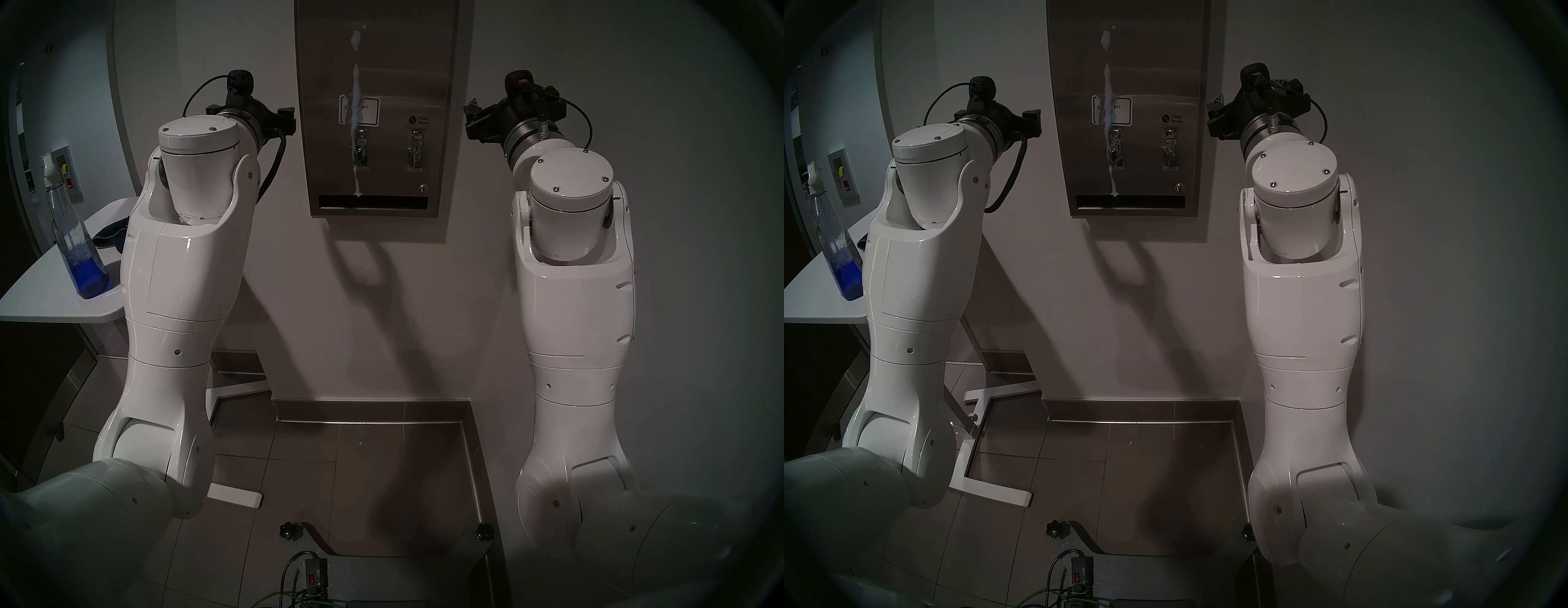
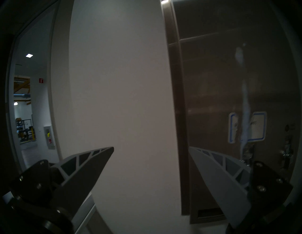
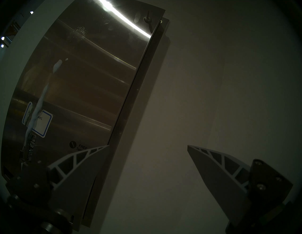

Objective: Pick up the cloth and wipe the surface

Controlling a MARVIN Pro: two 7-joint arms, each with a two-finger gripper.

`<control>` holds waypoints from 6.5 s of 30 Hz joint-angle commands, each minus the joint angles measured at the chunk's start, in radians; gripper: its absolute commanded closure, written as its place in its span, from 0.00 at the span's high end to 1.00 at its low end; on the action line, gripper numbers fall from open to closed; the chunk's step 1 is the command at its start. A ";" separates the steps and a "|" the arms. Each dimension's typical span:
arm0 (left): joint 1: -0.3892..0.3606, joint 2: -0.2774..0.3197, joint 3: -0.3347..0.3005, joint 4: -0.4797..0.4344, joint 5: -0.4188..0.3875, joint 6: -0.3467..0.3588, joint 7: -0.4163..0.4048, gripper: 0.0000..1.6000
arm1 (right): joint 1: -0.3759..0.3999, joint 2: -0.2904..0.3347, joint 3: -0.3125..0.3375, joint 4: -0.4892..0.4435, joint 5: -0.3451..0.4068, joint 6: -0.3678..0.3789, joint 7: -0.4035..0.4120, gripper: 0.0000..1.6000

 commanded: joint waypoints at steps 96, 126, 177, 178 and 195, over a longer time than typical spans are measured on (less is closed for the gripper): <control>-0.063 0.051 -0.441 0.403 -0.004 -0.042 0.247 0.29 | 0.024 -0.001 0.001 -0.022 -0.001 -0.004 -0.001 1.00; -0.064 0.004 -0.486 0.366 -0.049 0.038 0.228 1.00 | 0.024 -0.001 0.001 -0.023 -0.001 -0.004 -0.001 1.00; -0.176 0.063 -0.336 0.325 -0.060 -0.183 0.102 0.00 | 0.020 -0.002 0.000 -0.019 -0.001 -0.006 -0.003 1.00; -0.183 0.062 -0.329 0.314 -0.062 -0.184 0.097 0.00 | 0.020 -0.002 0.000 -0.019 -0.001 -0.006 -0.003 1.00; -0.276 0.001 -0.247 0.123 -0.220 -0.178 -0.055 0.00 | 0.021 -0.002 0.001 -0.019 -0.001 -0.007 -0.003 1.00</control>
